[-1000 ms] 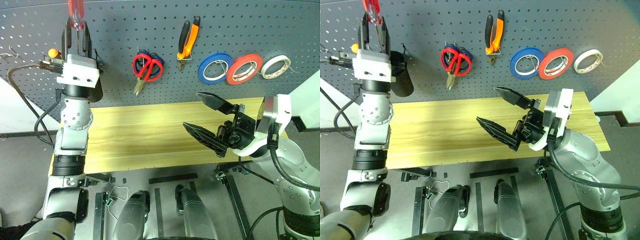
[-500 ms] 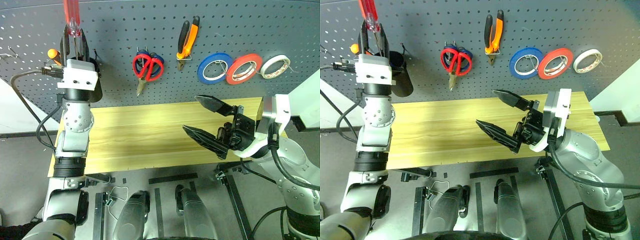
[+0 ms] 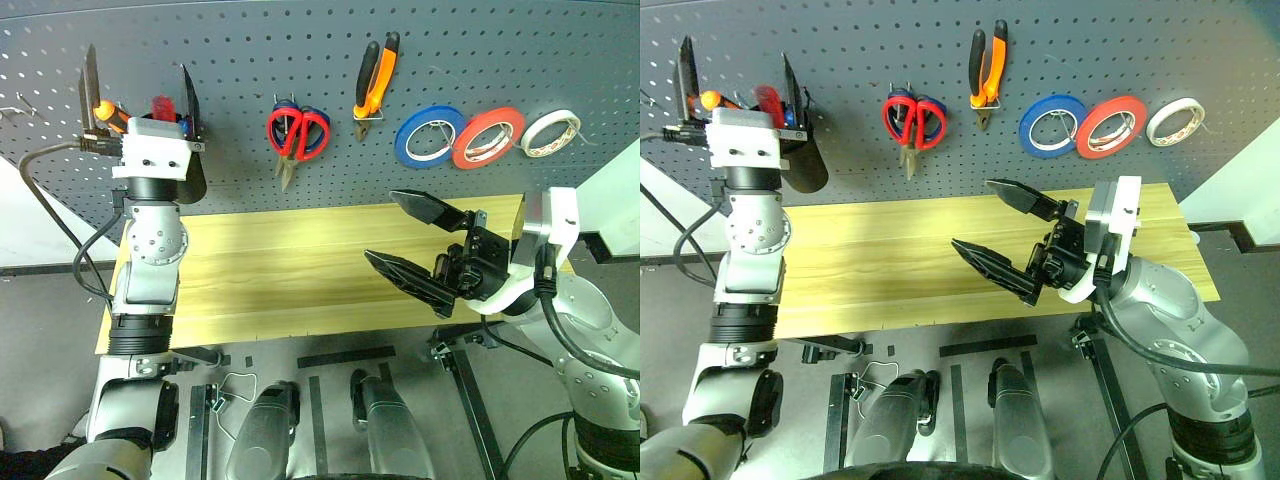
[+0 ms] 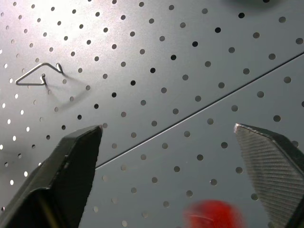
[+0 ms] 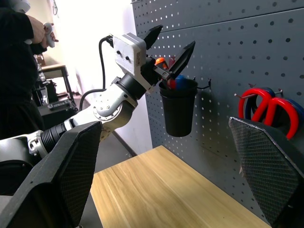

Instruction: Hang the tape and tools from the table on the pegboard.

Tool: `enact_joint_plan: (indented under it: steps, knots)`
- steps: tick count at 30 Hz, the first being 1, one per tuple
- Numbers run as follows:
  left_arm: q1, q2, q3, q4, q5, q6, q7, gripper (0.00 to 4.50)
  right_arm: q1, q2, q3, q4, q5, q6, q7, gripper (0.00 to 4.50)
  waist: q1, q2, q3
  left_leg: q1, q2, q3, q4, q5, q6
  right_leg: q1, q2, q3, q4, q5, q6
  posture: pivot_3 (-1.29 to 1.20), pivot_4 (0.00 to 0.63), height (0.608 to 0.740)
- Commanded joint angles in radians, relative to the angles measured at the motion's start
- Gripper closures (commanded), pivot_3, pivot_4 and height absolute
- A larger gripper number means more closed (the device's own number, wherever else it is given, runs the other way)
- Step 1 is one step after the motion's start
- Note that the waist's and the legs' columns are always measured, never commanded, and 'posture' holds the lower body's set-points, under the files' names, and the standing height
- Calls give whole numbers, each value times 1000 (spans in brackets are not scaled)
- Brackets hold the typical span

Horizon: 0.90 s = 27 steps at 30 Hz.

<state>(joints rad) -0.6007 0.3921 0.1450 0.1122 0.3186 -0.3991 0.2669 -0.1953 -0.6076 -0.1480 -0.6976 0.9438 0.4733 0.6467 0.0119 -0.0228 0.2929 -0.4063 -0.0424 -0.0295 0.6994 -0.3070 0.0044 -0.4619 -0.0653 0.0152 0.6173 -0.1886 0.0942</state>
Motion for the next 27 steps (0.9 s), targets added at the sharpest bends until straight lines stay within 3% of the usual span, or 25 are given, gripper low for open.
enact_joint_plan:
  steps: [1,7,11,16,20,24,25,26,27]
  knots:
    - [-32,3,4,-46,-6,-38,2,25,-11,-2,-6,-7,-11,-20,17,0,0,0,0,0,0,0,0,0,0,0,0,0,0,0,0,30,260,740]
    - [-73,-39,-45,-153,-38,-56,-58,25,-37,16,21,39,-69,-57,61,0,2,-3,-6,0,0,0,0,0,0,0,0,0,0,0,0,56,199,740]
    - [-50,-74,-84,-179,-59,-69,-105,25,-67,35,37,92,-118,-99,98,0,3,-4,-32,0,0,1,0,3,-5,0,1,0,-1,0,0,76,151,740]
    - [96,-79,-128,-203,-104,-72,-206,25,-46,62,43,132,-210,-141,73,0,3,0,-85,3,0,3,-1,3,-5,2,2,1,-2,0,0,77,85,740]
    - [287,-75,-160,-222,-142,-24,-300,25,122,86,37,72,-248,-164,47,0,11,3,-139,5,1,3,-3,0,0,5,3,2,-3,0,0,60,30,740]
    - [426,-79,-215,-149,-162,26,-392,25,328,157,46,133,-357,-225,-28,0,29,9,-180,34,1,5,-7,-3,3,36,4,2,-11,0,0,44,0,740]
    - [448,-81,-222,-105,-161,13,-400,25,368,192,45,181,-401,-258,-62,0,28,12,-189,39,4,4,-11,-3,4,47,6,0,-25,1,-2,42,0,740]
    - [463,-80,-234,-55,-156,15,-415,25,400,221,46,238,-459,-309,-88,0,22,21,-201,51,6,4,-17,-4,2,60,7,-1,-38,5,-3,38,0,740]
    - [474,-81,-246,-4,-162,21,-441,25,424,248,45,297,-514,-361,-114,0,15,39,-219,51,16,4,-18,-6,0,72,16,-4,-58,14,0,34,0,740]
